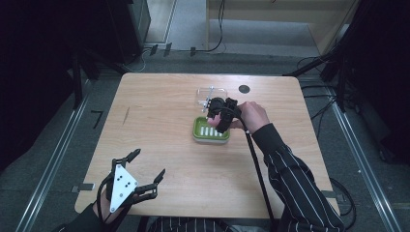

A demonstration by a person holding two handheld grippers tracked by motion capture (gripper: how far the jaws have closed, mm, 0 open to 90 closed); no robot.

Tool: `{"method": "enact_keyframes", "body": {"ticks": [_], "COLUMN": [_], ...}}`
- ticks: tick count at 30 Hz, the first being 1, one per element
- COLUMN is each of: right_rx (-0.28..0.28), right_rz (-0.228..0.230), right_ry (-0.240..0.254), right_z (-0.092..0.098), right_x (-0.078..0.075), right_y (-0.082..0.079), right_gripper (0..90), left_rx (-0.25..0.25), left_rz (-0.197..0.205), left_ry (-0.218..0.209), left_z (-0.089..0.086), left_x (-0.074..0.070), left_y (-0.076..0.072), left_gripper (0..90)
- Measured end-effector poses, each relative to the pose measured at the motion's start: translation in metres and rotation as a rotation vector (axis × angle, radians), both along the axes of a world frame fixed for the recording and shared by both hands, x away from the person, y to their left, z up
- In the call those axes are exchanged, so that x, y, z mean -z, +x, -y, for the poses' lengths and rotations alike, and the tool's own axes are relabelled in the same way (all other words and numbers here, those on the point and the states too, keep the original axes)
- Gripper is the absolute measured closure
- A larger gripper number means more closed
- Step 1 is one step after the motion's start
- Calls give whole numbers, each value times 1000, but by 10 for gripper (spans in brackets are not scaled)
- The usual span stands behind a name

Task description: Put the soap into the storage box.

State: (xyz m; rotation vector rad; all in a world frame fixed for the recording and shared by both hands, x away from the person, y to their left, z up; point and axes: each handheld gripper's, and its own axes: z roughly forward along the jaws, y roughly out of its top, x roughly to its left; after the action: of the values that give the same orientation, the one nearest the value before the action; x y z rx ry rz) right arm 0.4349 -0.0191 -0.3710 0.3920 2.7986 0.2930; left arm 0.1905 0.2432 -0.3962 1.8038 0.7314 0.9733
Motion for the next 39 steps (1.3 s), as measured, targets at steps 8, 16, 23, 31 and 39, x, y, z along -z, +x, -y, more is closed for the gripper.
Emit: {"method": "enact_keyframes", "body": {"ticks": [8,16,23,31,39], "right_rx": [-16,-28,-27,-22,-20], "right_rz": [-4,-21,-34,-50,-56], "right_ry": [24,54,71,75,84], "right_z": [-6,-11,-11,-9,-8], "right_x": [0,5,9,16,21], "right_y": [6,13,19,25,30], "right_gripper": [386,385,385,385,385], "left_rx": [-2,-4,-4,-4,-2], "left_rz": [2,3,1,3,4], "left_ry": [0,-3,-4,-3,-1], "left_z": [-1,-1,-1,-1,-1], "left_x": [0,0,0,0,0], "left_y": [0,0,0,-1,-1], "left_gripper": [133,133,133,133,133]}}
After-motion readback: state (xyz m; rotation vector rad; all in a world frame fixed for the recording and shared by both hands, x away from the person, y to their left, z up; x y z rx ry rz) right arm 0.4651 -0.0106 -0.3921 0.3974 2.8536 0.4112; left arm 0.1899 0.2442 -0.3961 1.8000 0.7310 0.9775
